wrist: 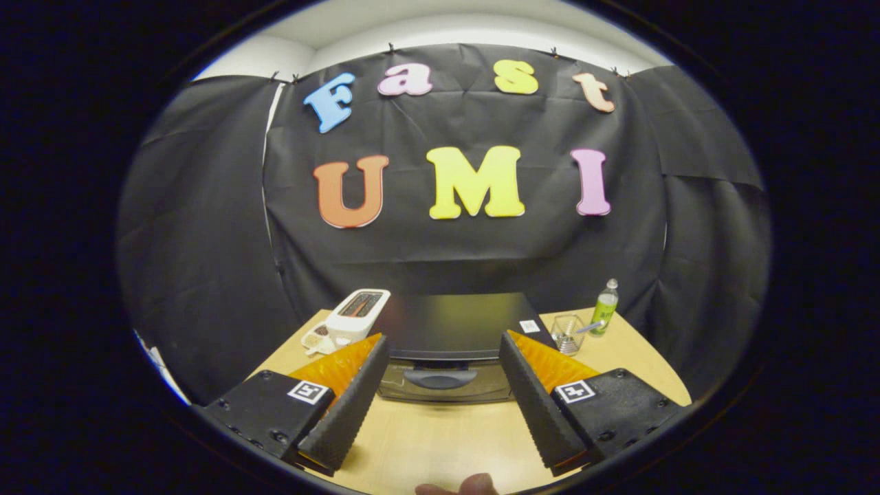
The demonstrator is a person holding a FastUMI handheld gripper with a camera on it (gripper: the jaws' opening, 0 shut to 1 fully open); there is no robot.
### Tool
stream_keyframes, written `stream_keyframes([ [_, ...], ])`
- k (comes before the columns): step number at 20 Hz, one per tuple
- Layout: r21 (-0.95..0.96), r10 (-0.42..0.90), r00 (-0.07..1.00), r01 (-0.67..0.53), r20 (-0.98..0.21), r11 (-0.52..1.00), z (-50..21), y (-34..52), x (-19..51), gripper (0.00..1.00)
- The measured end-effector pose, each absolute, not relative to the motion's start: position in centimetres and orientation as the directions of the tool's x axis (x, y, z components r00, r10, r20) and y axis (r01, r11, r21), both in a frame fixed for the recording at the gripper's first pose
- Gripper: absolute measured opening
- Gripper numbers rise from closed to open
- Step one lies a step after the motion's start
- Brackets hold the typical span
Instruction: Open the toaster oven, put the food inside, and close the toaster oven door.
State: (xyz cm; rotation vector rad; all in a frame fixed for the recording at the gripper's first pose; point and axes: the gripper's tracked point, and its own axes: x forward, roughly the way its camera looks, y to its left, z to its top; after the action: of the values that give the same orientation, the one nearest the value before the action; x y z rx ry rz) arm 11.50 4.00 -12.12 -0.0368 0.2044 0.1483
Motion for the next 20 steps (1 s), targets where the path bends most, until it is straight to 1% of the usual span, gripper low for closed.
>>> stream_keyframes([
  [7,0.008,0.103,0.931,-0.107,-0.352,0.994,-19.7,5.0,20.0,1.0],
  [11,-0.034,0.078,0.909,-0.101,-0.41,0.994,-22.9,5.2,22.4,1.0],
  [13,-0.049,0.071,0.903,-0.101,-0.423,0.994,-24.1,5.1,22.6,1.0],
  [14,-0.063,0.074,0.914,-0.108,-0.399,0.992,-23.7,5.4,22.8,1.0],
  [20,-0.062,0.087,0.916,-0.121,-0.391,0.991,-24.5,5.3,22.1,1.0],
])
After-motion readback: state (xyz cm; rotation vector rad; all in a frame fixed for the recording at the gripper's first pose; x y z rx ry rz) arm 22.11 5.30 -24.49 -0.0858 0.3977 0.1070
